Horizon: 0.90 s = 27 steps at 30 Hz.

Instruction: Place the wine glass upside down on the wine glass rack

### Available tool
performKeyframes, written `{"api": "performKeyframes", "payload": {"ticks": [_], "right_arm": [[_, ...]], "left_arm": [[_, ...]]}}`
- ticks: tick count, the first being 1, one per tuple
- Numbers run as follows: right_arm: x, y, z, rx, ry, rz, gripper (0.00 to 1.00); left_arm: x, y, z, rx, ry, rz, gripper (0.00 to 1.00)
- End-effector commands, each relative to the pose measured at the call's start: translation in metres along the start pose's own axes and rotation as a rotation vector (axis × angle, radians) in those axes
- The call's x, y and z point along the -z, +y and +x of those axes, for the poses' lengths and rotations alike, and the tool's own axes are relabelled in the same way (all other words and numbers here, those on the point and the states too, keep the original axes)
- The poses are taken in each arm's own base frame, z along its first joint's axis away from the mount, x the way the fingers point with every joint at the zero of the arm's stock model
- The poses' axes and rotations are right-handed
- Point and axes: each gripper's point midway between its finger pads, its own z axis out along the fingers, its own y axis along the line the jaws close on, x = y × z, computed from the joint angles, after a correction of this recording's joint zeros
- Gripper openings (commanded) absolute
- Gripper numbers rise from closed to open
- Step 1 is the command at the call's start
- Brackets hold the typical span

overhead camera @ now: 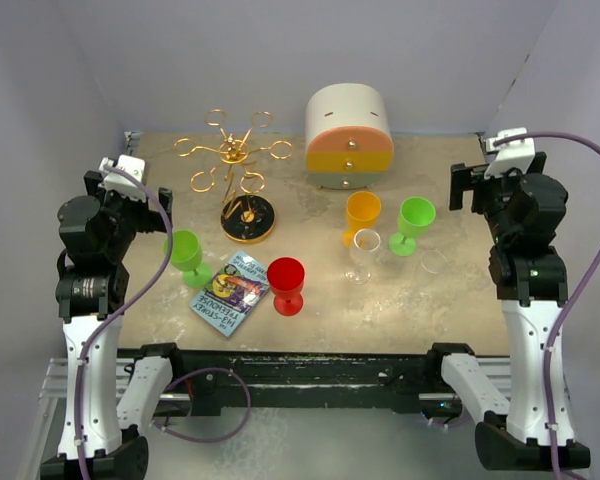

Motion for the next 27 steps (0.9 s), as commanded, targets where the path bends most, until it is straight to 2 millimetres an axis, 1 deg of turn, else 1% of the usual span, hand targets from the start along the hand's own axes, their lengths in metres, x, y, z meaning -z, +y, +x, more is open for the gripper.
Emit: {"api": "performKeyframes", "payload": {"ticks": [1,4,6,10,13,17,21,27], "right_arm": [[0.011,-0.011,-0.037,0.014,-0.106,0.033,1.0],[0.016,-0.011,-0.044,0.033,-0.127,0.02,1.0],[0.016,-0.007,-0.046,0.05,-0.124,-0.008,1.0],[0.012,0.002,-0.041,0.079,-0.107,-0.058,1.0],[0.005,0.012,-0.03,0.094,-0.049,-0.118,1.0],[0.0,0.035,-0.014,0.114,0.019,-0.246,1.0],[-0.001,0.064,0.002,0.135,0.067,-0.39,1.0],[0.001,0.094,0.025,0.153,0.131,-0.529,0.98]], "left_arm": [[-0.002,-0.001,-0.017,-0.033,-0.06,0.026,0.99],[-0.002,-0.004,-0.022,-0.032,-0.067,0.048,0.99],[0.0,-0.008,-0.026,-0.033,-0.074,0.075,0.99],[0.002,-0.015,-0.03,-0.024,-0.073,0.117,0.99],[0.003,-0.016,-0.032,-0.015,-0.063,0.123,0.99],[0.002,-0.015,-0.028,-0.013,-0.031,0.124,0.99],[0.002,-0.017,-0.026,-0.016,-0.025,0.133,0.99],[0.001,-0.02,-0.017,-0.018,-0.012,0.145,0.99]]}}
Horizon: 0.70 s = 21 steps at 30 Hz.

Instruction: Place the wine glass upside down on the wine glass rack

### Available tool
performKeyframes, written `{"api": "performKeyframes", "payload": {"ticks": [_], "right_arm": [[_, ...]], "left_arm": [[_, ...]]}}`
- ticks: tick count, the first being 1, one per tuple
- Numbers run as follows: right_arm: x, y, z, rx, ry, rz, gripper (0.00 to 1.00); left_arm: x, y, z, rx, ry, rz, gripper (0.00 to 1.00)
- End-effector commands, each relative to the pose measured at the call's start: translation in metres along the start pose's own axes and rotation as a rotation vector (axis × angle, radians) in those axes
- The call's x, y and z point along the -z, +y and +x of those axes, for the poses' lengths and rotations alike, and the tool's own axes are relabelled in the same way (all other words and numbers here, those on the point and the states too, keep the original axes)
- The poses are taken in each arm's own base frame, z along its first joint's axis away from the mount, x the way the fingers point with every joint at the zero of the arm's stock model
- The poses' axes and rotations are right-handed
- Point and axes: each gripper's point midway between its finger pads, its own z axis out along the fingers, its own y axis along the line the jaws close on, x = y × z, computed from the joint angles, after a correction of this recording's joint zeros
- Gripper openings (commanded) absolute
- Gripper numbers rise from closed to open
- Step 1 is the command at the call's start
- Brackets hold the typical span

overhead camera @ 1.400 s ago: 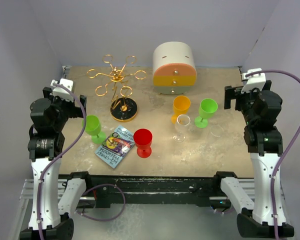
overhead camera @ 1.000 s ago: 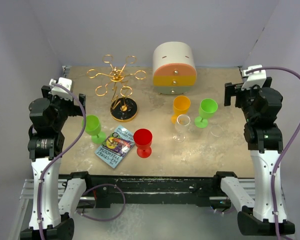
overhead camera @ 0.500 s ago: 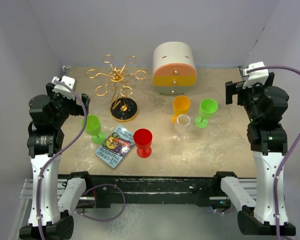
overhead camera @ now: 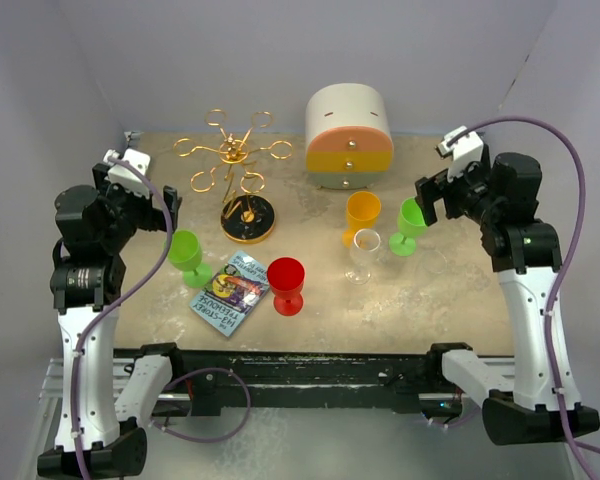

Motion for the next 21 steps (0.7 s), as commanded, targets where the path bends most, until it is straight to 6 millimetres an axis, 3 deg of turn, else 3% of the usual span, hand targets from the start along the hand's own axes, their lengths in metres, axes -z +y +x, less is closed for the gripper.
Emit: {"api": "performKeyframes", "payload": {"ticks": [1,5,12,21], "right_arm": [[0.0,0.031,0.005,0.04,0.009,-0.147,0.97],[-0.005,0.041,0.02,0.055,0.059,-0.184,0.94],[-0.006,0.032,0.048,0.06,0.166,-0.116,0.9],[0.032,0.031,0.09,0.085,0.314,-0.059,0.83]], "left_arm": [[0.002,0.001,-0.007,-0.032,-0.033,0.003,0.99],[0.002,0.001,-0.002,-0.034,-0.029,0.002,0.99],[0.002,-0.001,0.0,-0.037,-0.027,0.009,0.99],[-0.001,0.003,0.004,-0.042,-0.018,-0.005,0.99]]}}
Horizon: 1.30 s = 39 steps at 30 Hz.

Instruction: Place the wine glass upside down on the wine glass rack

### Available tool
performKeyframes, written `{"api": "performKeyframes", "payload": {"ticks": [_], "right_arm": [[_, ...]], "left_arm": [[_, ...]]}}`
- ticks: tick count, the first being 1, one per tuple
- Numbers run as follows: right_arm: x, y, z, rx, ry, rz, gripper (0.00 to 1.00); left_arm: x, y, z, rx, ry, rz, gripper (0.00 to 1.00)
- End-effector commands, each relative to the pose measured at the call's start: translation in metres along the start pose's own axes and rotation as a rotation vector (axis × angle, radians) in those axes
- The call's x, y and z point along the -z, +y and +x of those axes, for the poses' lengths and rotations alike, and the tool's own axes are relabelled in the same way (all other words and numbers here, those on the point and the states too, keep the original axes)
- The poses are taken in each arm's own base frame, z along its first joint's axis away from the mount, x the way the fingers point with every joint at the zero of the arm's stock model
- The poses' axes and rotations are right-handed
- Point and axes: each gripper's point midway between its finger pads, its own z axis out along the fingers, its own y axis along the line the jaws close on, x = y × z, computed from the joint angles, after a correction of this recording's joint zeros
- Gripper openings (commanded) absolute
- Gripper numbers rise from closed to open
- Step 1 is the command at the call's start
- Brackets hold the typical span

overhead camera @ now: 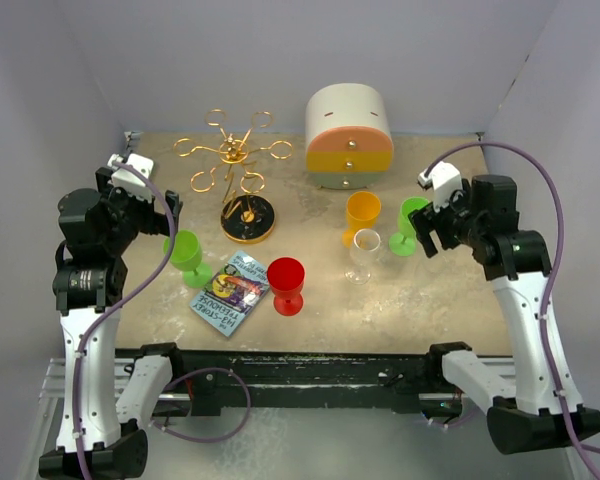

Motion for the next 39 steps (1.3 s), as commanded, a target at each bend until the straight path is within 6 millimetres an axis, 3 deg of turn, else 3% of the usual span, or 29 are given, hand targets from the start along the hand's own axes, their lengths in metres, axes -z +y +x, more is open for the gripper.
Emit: {"api": "performKeyframes", "payload": {"ticks": [1,6,14,31,34,37,39], "right_arm": [[0.026,-0.001,0.024,0.025,0.057,0.055,0.83],[0.036,-0.003,0.045,-0.02,0.103,0.076,0.75],[0.023,0.006,0.07,-0.054,0.179,0.031,0.51],[-0.009,0.013,0.082,-0.087,0.253,-0.056,0.25],[-0.011,0.014,0.082,-0.083,0.257,-0.069,0.17],[-0.008,0.016,0.076,-0.07,0.239,-0.089,0.02],[-0.002,0.015,0.067,-0.055,0.215,-0.097,0.0]], "left_arm": [[-0.001,0.005,-0.007,-0.027,-0.036,-0.014,0.99],[-0.003,0.007,-0.006,-0.025,-0.03,-0.022,0.99],[-0.002,0.012,-0.004,-0.026,-0.027,-0.046,0.99],[-0.001,0.019,-0.002,-0.029,-0.024,-0.087,0.99],[-0.001,0.019,-0.002,-0.033,-0.024,-0.089,0.99],[-0.002,0.016,-0.002,-0.034,-0.021,-0.067,0.99],[-0.001,0.013,-0.003,-0.032,-0.019,-0.049,0.99]]}}
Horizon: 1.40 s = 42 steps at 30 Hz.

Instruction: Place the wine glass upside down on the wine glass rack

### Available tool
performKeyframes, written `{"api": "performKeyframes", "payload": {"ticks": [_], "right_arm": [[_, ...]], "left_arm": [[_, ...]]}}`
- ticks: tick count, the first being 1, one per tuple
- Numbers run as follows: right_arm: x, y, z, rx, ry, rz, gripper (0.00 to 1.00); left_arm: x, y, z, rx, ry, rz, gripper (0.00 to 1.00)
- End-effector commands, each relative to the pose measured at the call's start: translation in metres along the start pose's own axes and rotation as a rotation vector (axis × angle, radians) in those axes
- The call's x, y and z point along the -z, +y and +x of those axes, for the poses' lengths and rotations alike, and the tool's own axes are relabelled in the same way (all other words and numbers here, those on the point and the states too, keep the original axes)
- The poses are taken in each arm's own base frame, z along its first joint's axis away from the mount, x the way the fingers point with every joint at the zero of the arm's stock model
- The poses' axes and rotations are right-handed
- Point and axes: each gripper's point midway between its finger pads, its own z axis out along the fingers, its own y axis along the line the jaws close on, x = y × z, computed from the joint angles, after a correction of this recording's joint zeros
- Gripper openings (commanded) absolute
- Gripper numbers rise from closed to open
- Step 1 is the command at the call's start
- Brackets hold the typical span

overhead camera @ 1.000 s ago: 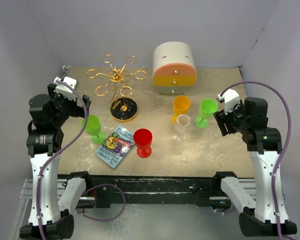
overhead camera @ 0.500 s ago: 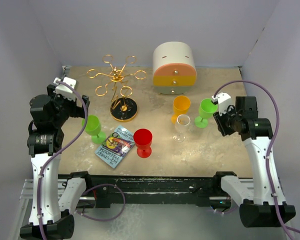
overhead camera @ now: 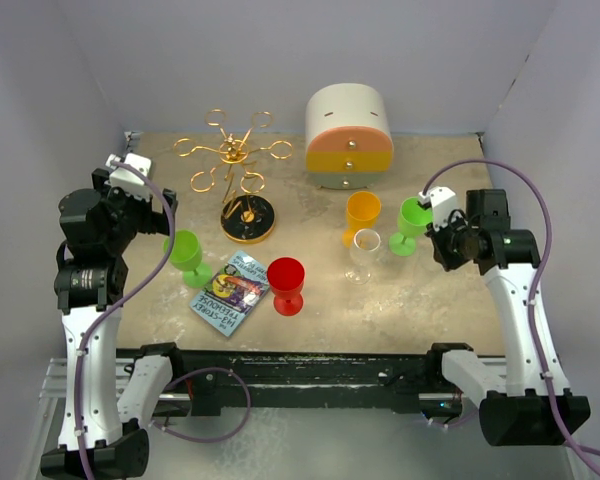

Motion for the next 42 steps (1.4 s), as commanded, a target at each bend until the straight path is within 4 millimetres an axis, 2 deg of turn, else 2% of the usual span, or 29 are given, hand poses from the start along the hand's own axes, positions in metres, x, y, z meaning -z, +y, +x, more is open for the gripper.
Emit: {"api": "performKeyframes", "payload": {"ticks": [1,5,10,13,17,23,31,33,37,42], "right_arm": [[0.019,0.003,-0.02,0.046,-0.078,-0.024,0.0],[0.051,0.009,-0.037,0.117,-0.158,-0.039,0.0],[0.095,0.01,-0.048,0.166,-0.24,0.016,0.0],[0.121,0.012,-0.064,0.212,-0.321,0.027,0.0],[0.15,0.021,-0.096,0.265,-0.461,-0.002,0.0],[0.167,0.03,-0.15,0.289,-0.655,-0.094,0.0],[0.214,0.033,-0.237,0.276,-1.002,-0.176,0.0],[0.219,0.031,-0.258,0.249,-1.045,-0.2,0.0],[0.223,0.038,-0.293,0.219,-1.114,-0.269,0.0],[0.219,0.046,-0.328,0.146,-1.16,-0.364,0.0]], "left_arm": [[0.001,0.0,-0.012,-0.03,-0.036,0.015,0.99],[0.006,0.001,-0.019,-0.012,-0.032,0.011,0.99],[0.014,-0.002,-0.032,0.004,-0.039,0.026,0.99],[0.016,0.0,-0.044,0.017,-0.058,0.021,0.99],[0.014,0.005,-0.062,0.019,-0.083,0.018,0.99],[0.02,-0.003,-0.1,0.015,-0.152,0.092,0.99],[0.021,-0.003,-0.149,0.03,-0.226,0.136,0.99],[0.017,-0.004,-0.159,0.038,-0.235,0.158,0.99],[-0.002,-0.019,-0.169,0.099,-0.229,0.265,0.99],[-0.023,-0.057,-0.195,0.129,-0.27,0.403,0.99]]}}
